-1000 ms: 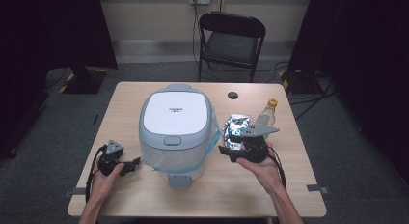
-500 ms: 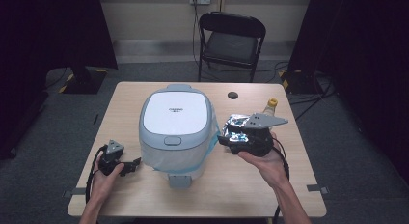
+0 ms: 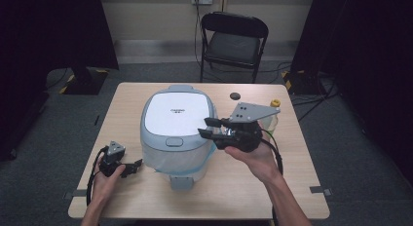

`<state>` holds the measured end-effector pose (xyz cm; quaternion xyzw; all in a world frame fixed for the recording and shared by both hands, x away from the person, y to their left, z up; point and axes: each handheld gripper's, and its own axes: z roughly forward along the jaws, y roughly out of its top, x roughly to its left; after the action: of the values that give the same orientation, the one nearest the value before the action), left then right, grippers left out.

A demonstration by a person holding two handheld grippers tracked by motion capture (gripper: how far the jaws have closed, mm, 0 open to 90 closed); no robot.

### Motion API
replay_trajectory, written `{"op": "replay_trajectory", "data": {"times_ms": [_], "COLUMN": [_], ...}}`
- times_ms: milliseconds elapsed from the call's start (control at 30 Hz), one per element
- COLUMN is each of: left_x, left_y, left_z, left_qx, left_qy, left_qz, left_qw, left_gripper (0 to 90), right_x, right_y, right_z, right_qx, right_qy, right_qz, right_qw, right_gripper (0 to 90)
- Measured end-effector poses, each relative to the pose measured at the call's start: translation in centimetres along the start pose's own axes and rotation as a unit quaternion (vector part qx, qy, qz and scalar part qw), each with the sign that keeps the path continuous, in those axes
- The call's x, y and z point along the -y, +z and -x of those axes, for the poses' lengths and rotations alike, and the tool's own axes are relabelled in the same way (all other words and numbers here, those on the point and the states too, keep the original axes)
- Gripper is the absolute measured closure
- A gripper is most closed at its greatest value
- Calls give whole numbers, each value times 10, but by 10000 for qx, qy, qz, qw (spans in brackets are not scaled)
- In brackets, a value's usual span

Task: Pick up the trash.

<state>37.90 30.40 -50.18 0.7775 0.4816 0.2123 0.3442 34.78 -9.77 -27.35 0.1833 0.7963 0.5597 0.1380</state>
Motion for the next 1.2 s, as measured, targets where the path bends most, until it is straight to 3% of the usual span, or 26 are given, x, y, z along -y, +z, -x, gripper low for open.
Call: {"op": "replay_trajectory", "data": {"times_ms": [267, 467, 967, 1200], "left_x": [0, 0, 0, 0], "left_y": [0, 0, 0, 0], "left_z": [0, 0, 0, 0], "left_qx": [-13, -13, -15, -11], "left_qy": [1, -1, -2, 1], "left_qz": [2, 4, 4, 2], "left_qw": [10000, 10000, 10000, 10000], "left_gripper": [159, 159, 159, 159], "right_x": [-3, -8, -10, -9], "right_y": [31, 42, 46, 45], "right_z": [-12, -21, -37, -32], "right_qx": [-423, -634, -286, -420], "right_qy": [-161, -348, -649, -486], "right_qz": [-234, -272, -397, -316], "right_qw": [9987, 9970, 9967, 9974], "right_gripper": [723, 826, 829, 803]}}
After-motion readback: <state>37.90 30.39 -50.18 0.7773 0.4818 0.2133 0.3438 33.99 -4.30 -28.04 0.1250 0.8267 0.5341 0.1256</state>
